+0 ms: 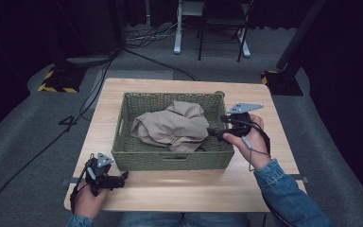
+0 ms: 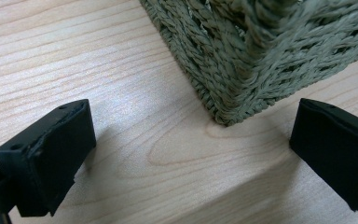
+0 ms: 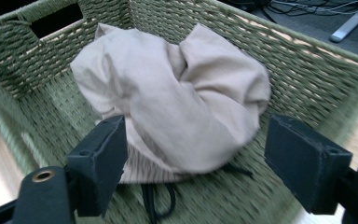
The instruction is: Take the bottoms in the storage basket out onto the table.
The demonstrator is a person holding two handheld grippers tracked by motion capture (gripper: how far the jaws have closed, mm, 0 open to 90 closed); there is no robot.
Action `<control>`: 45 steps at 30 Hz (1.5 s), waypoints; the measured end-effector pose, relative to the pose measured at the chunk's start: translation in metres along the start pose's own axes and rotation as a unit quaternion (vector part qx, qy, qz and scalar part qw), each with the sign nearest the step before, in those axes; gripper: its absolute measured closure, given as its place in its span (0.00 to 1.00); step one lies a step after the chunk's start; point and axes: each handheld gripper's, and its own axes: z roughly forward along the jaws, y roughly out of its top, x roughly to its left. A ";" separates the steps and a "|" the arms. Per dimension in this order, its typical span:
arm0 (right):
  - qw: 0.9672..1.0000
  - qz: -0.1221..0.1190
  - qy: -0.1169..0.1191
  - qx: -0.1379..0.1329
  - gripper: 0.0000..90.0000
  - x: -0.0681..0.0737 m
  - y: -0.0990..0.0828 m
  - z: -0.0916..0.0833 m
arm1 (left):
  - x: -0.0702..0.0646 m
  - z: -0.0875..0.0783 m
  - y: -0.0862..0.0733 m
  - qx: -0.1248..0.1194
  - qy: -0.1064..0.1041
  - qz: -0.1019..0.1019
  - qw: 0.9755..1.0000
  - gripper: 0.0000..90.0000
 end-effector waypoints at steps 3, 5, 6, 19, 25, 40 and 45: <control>1.000 -0.002 0.005 0.007 0.21 0.005 0.013 0.018 | 0.000 0.000 0.000 0.000 0.000 0.001 1.000 0.00; 1.000 -0.004 0.005 0.008 0.21 0.006 0.015 0.022 | 0.000 0.000 0.000 0.000 0.000 0.001 1.000 0.00; 1.000 -0.008 0.006 0.012 0.20 0.008 0.019 0.028 | 0.000 0.000 0.000 0.000 0.000 0.000 1.000 0.00; 0.999 -0.010 0.011 0.051 0.18 0.015 0.040 0.098 | 0.000 0.000 0.000 0.000 0.000 0.001 1.000 0.00; 0.997 0.002 0.026 0.075 0.18 0.021 0.038 0.126 | 0.000 0.000 0.000 0.000 0.000 0.000 1.000 0.00; 0.992 0.013 0.009 0.128 0.17 0.017 0.018 0.169 | 0.000 0.000 0.000 0.001 0.000 0.003 1.000 0.00; 0.990 -0.031 0.009 0.136 0.13 0.018 0.010 0.176 | 0.000 0.000 0.000 0.000 0.000 0.003 1.000 0.00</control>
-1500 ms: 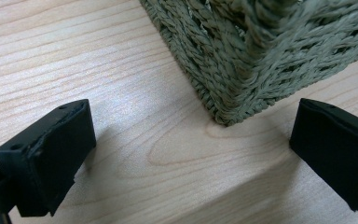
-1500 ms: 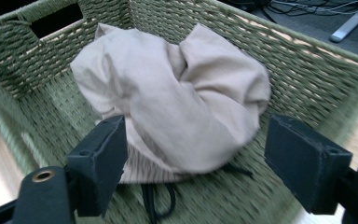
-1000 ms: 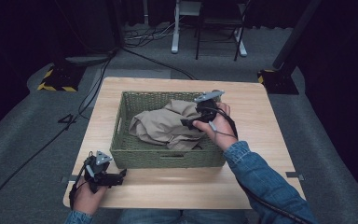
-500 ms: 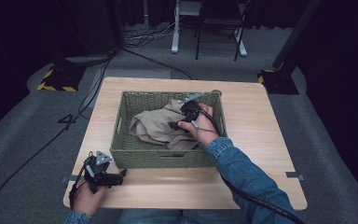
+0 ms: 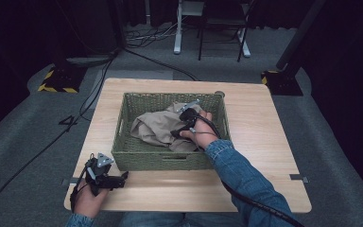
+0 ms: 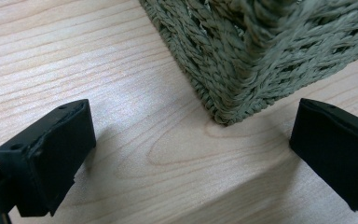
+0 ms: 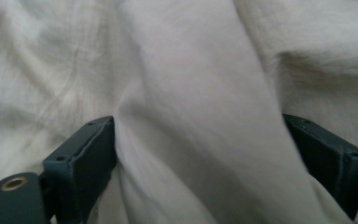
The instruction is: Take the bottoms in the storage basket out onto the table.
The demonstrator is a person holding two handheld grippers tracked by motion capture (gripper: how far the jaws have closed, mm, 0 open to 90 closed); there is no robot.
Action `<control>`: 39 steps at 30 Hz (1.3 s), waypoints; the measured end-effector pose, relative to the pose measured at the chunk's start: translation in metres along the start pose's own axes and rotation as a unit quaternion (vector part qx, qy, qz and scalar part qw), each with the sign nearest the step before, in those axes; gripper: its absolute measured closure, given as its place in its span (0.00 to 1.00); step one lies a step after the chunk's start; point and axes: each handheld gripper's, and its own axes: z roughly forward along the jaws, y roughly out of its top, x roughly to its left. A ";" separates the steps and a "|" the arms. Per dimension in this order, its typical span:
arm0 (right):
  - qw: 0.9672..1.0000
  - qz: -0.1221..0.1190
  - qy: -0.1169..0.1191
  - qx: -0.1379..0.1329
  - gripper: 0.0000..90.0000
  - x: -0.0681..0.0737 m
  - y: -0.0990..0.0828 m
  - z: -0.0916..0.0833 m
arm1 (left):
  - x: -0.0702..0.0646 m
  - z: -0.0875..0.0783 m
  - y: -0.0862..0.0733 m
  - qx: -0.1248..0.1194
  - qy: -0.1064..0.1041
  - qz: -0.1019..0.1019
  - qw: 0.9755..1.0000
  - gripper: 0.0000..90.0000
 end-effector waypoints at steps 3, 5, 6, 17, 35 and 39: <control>1.000 -0.013 -0.004 -0.005 0.12 0.000 -0.003 0.004 | 0.000 0.000 0.000 0.000 0.000 0.000 1.000 0.00; 1.000 -0.013 -0.005 -0.006 0.12 0.000 -0.004 0.005 | 0.000 0.000 0.000 0.000 0.000 0.000 1.000 0.00; 1.000 -0.014 -0.007 -0.006 0.12 0.000 -0.004 0.006 | 0.000 0.000 0.000 0.000 0.000 0.000 1.000 0.00; 0.999 -0.041 -0.017 0.007 0.08 0.003 -0.005 0.013 | 0.000 0.000 0.000 0.000 0.000 0.000 1.000 0.00; 0.998 -0.052 0.021 0.040 0.72 0.011 0.002 0.008 | 0.000 0.000 0.000 0.000 0.000 0.000 1.000 0.00; 0.997 -0.057 0.017 0.044 0.80 0.012 0.004 0.006 | 0.000 0.000 0.000 0.000 0.000 0.000 1.000 0.00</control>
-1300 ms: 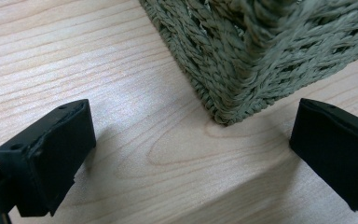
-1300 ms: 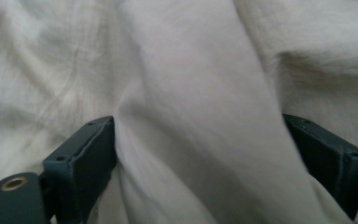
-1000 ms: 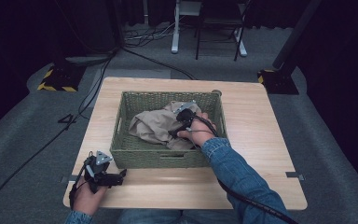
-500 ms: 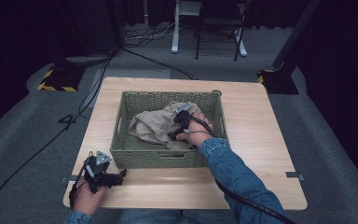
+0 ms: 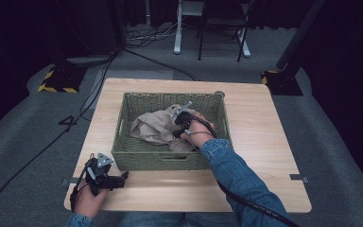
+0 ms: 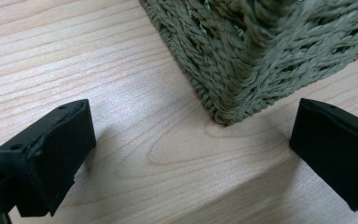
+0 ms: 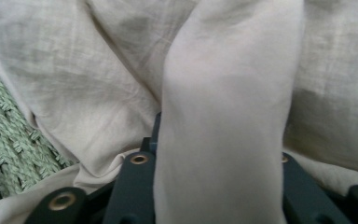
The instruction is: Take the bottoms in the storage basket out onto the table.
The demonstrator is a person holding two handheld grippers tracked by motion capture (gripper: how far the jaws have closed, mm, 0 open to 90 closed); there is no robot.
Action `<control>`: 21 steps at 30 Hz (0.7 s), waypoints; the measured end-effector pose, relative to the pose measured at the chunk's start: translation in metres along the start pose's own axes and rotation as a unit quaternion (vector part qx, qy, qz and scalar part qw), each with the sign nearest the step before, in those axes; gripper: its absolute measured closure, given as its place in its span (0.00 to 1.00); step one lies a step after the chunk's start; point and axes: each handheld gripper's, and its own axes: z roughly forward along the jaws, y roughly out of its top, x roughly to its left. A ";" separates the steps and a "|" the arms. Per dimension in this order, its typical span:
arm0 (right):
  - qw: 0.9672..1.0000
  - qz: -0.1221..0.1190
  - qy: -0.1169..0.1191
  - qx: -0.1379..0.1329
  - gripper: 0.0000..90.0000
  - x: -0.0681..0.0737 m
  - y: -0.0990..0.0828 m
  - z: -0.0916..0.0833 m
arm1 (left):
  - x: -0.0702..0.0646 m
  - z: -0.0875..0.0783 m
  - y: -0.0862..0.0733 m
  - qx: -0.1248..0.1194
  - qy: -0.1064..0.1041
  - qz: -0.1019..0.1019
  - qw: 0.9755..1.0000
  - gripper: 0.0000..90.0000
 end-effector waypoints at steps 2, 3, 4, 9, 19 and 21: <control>1.000 0.002 0.000 -0.002 0.82 0.000 0.001 -0.002 | 0.000 0.000 0.000 0.000 0.000 0.000 1.000 0.00; 1.000 0.003 0.001 -0.005 0.83 0.000 0.001 -0.003 | 0.000 0.000 0.000 0.000 0.000 0.000 1.000 0.00; 1.000 0.003 0.000 -0.007 0.84 -0.001 0.001 -0.004 | 0.000 0.000 0.000 0.000 0.000 0.000 1.000 0.00; 1.000 0.001 -0.004 -0.031 0.85 0.001 0.002 -0.013 | 0.000 0.000 0.000 0.000 0.000 0.000 1.000 0.00; 0.996 0.003 -0.004 -0.085 0.85 -0.004 0.001 -0.043 | 0.000 0.000 0.000 0.000 0.000 0.000 1.000 0.00; 0.995 0.003 -0.005 -0.097 0.85 -0.005 0.002 -0.049 | 0.000 0.000 0.000 0.000 0.000 0.000 1.000 0.00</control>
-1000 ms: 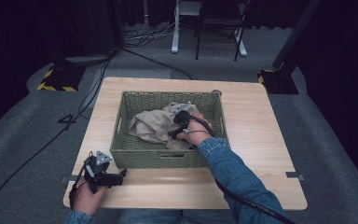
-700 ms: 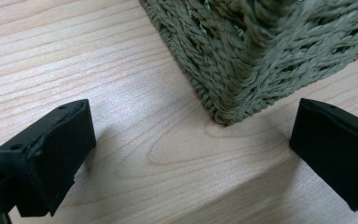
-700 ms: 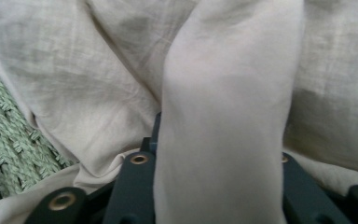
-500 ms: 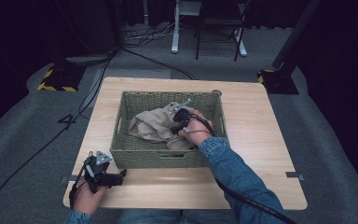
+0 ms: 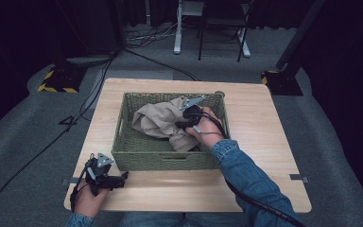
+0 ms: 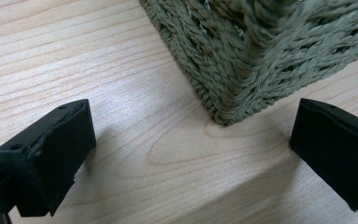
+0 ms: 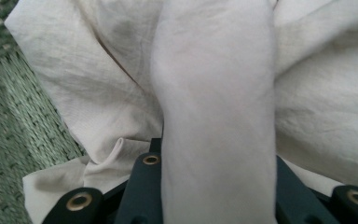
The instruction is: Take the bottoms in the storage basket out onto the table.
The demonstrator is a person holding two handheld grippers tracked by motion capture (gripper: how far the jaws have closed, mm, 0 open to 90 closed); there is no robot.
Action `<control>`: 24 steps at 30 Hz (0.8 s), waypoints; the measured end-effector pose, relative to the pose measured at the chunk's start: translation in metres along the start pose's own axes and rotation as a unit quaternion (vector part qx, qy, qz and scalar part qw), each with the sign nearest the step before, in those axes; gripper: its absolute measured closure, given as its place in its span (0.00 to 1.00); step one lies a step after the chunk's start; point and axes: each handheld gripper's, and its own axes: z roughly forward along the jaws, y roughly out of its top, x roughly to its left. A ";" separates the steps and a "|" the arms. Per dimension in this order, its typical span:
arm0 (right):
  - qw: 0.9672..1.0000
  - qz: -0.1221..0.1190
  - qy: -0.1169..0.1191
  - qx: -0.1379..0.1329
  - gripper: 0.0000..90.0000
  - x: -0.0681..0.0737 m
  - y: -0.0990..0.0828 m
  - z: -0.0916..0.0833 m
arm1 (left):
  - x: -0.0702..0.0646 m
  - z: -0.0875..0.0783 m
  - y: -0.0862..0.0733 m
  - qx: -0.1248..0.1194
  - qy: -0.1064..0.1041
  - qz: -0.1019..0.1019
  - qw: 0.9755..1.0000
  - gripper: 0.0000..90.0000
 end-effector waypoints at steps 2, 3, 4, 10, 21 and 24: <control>1.000 0.001 0.000 -0.010 0.85 -0.001 0.001 -0.005 | 0.000 0.000 0.000 0.000 0.000 0.000 1.000 0.00; 1.000 0.003 0.000 -0.016 0.85 -0.001 0.002 -0.008 | 0.000 0.000 0.000 0.000 0.000 0.000 1.000 0.00; 1.000 0.004 0.002 -0.024 0.85 -0.001 0.003 -0.011 | 0.000 0.000 0.000 0.000 0.000 0.000 1.000 0.00; 0.999 0.002 0.006 -0.053 0.85 0.000 0.008 -0.028 | 0.000 0.000 0.000 0.000 0.000 0.000 1.000 0.00; 0.994 0.010 0.005 -0.113 0.85 0.000 0.016 -0.055 | 0.000 0.000 0.000 0.000 0.000 -0.001 1.000 0.00; 0.992 0.014 0.004 -0.129 0.85 -0.001 0.016 -0.060 | 0.000 0.000 0.000 0.000 0.000 -0.001 1.000 0.00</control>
